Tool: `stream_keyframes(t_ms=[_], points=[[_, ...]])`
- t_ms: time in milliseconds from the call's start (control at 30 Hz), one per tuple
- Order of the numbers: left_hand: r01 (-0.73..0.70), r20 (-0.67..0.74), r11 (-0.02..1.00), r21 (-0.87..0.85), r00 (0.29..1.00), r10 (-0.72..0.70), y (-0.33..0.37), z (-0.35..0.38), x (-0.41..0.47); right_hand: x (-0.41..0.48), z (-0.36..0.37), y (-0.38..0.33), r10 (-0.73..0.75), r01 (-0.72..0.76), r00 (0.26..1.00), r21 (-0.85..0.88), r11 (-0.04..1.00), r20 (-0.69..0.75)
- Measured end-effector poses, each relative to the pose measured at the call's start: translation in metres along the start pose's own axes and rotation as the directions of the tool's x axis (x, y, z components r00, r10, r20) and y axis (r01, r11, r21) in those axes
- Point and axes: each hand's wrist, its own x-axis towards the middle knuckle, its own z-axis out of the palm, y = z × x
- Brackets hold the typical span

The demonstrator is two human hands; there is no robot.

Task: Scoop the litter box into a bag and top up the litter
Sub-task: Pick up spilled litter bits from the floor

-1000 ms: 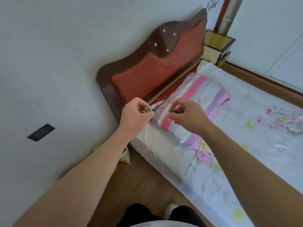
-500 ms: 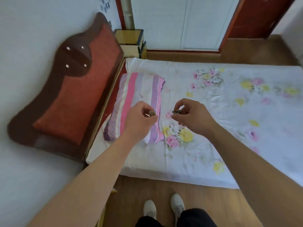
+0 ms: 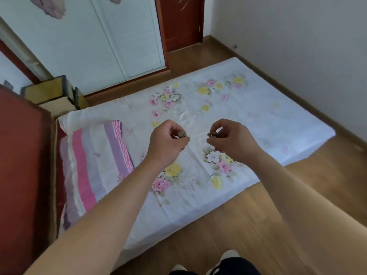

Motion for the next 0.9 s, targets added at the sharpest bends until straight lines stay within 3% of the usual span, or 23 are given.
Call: stream_keyframes(t_ms=[433, 700, 900], points=[[-0.131, 0.34, 0.991, -0.026, 0.931, 0.132, 0.106, 0.215, 0.037, -0.039, -0.192, 0.111, 0.202, -0.188, 0.913, 0.073, 0.979, -0.356], [-0.226, 0.526, 0.974, -0.027, 0.825, 0.206, 0.148, 0.314, 0.076, -0.041, -0.256, 0.155, 0.321, -0.287, 0.795, 0.147, 0.947, -0.515], [-0.339, 0.657, 0.937, -0.079, 0.689, 0.305, 0.177, 0.391, 0.119, -0.023, -0.302, 0.177, 0.37, -0.362, 0.652, 0.158, 0.919, -0.661]])
